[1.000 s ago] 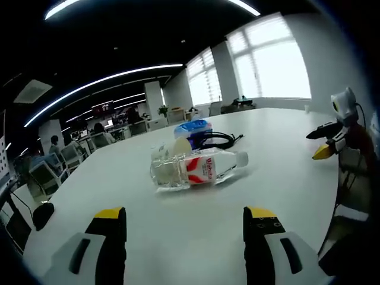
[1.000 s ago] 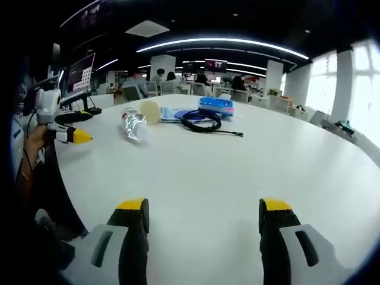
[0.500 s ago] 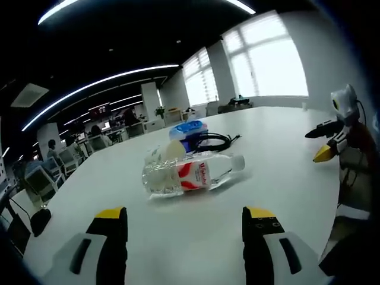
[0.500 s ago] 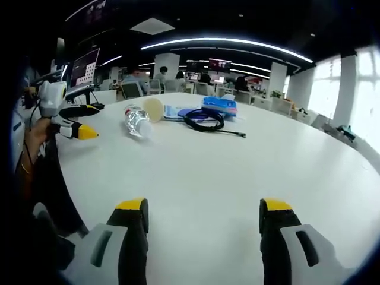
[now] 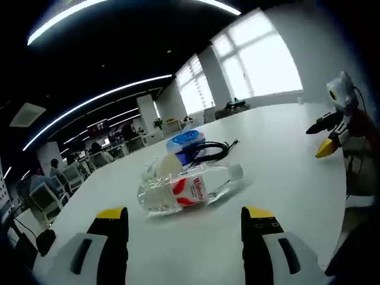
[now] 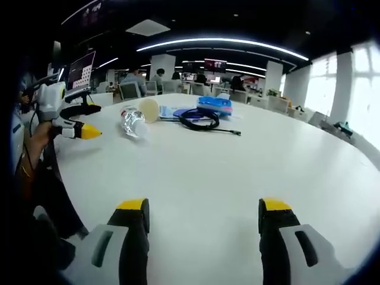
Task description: Arrange the tabletop items into an orderly group along one side of the table until the central work area is clear of visible clutter.
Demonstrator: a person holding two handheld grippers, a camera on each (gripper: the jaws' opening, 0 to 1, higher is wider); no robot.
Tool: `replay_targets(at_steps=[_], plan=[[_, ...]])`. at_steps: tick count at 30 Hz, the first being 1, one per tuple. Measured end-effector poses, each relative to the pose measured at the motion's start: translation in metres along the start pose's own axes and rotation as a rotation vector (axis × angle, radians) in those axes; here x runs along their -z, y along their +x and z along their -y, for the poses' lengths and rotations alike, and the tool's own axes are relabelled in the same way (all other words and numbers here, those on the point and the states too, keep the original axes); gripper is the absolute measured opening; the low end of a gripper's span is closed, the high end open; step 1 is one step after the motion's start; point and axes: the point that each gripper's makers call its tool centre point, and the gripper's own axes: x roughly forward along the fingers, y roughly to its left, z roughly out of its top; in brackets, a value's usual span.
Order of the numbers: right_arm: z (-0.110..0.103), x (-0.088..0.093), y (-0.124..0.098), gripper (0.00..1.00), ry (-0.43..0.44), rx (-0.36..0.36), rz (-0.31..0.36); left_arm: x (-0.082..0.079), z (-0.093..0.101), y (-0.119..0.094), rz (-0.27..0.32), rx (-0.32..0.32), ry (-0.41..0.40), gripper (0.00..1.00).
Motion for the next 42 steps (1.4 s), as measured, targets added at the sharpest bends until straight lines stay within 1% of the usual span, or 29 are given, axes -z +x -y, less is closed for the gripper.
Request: replay_targets(at_steps=[3, 9, 12, 18, 22, 26, 32, 36, 40, 42], plan=[[0.000, -0.001, 0.000, 0.71, 0.006, 0.001, 0.006, 0.000, 0.001, 0.002, -0.008, -0.007, 0.053, 0.77], [-0.001, -0.001, 0.000, 0.71, 0.008, -0.003, 0.009, -0.007, 0.004, 0.005, 0.011, -0.004, 0.100, 0.77], [0.000, 0.000, 0.000, 0.71, -0.007, 0.001, 0.000, -0.008, 0.006, 0.006, 0.012, 0.000, 0.116, 0.77], [0.000, -0.001, -0.001, 0.71, -0.008, 0.003, 0.002, -0.011, 0.005, 0.008, 0.014, -0.019, 0.175, 0.77], [0.001, 0.000, -0.001, 0.71, -0.008, 0.005, 0.000, -0.012, 0.004, 0.008, 0.014, -0.025, 0.188, 0.77], [0.002, 0.000, -0.001, 0.71, -0.005, 0.008, 0.001, -0.018, 0.004, 0.007, 0.023, -0.042, 0.241, 0.77], [0.001, 0.001, -0.001, 0.71, -0.005, 0.003, -0.002, -0.025, 0.006, 0.009, 0.035, -0.053, 0.283, 0.77], [0.000, 0.002, -0.002, 0.70, -0.003, 0.002, 0.000, -0.026, 0.007, 0.011, 0.023, -0.048, 0.298, 0.77], [-0.003, -0.001, -0.005, 0.70, 0.002, -0.012, 0.008, -0.035, 0.012, 0.013, 0.047, -0.039, 0.333, 0.76], [-0.004, -0.003, -0.006, 0.70, 0.010, -0.021, 0.018, -0.038, 0.013, 0.015, 0.046, -0.048, 0.358, 0.76]])
